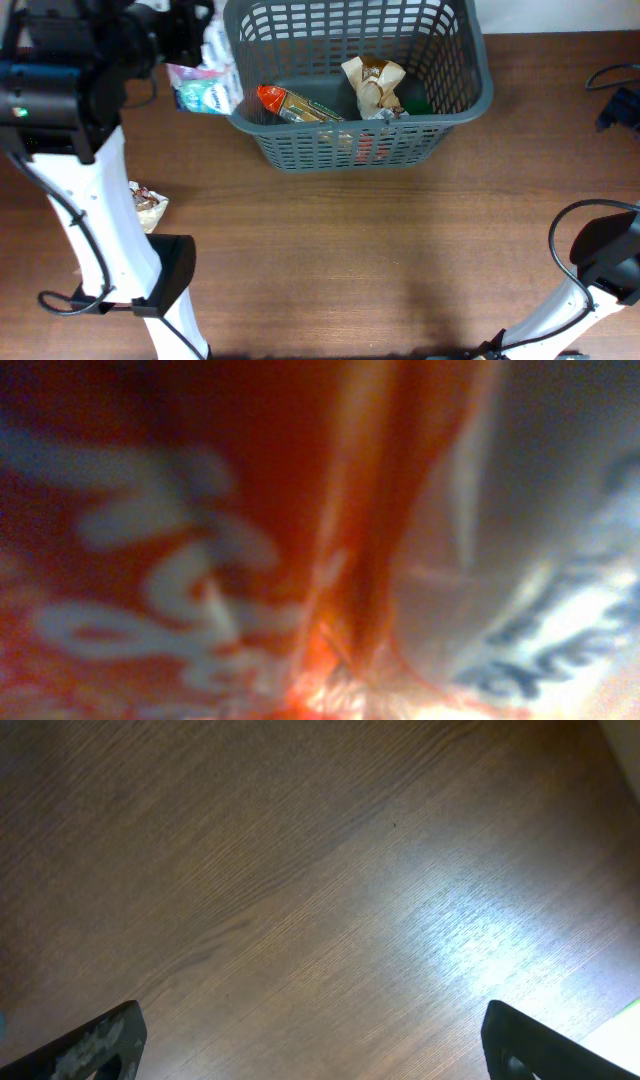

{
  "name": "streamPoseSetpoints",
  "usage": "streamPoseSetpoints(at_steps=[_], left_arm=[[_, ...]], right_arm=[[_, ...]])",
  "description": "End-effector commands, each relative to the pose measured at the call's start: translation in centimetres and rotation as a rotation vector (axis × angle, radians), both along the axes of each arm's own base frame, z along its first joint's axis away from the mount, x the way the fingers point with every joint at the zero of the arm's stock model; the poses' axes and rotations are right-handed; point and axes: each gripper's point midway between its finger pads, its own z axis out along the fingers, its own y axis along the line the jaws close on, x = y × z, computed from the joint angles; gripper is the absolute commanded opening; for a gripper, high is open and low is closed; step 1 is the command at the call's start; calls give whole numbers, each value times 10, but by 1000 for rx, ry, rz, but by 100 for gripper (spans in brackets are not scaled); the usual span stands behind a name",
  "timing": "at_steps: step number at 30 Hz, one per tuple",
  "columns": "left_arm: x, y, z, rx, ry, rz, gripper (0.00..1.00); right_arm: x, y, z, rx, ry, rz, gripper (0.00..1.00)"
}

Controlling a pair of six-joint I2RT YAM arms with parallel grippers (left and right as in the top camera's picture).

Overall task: Pack container
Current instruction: 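Carry the Kleenex pack with the left gripper and lower it into the basket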

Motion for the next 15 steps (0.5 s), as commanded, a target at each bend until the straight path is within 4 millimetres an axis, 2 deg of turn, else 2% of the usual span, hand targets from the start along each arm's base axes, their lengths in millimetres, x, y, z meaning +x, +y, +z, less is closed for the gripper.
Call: streamPoseSetpoints(at_steps=[1,4,8,15], left_arm=[[-2,-25,4,109,-75,-134,2],[-1,-33,-2,162,-73,-144,2],[0,-53,-12,206,-65,-214,2],[5,-91,-49,306,-11,-363,2]], right_arm=[[0,0,-2,6,2,-9,99],[0,0,-2,6,2,-9,99],[0,0,-2,6,2,-9,99],[0,0,-2,6,2,-9,99]])
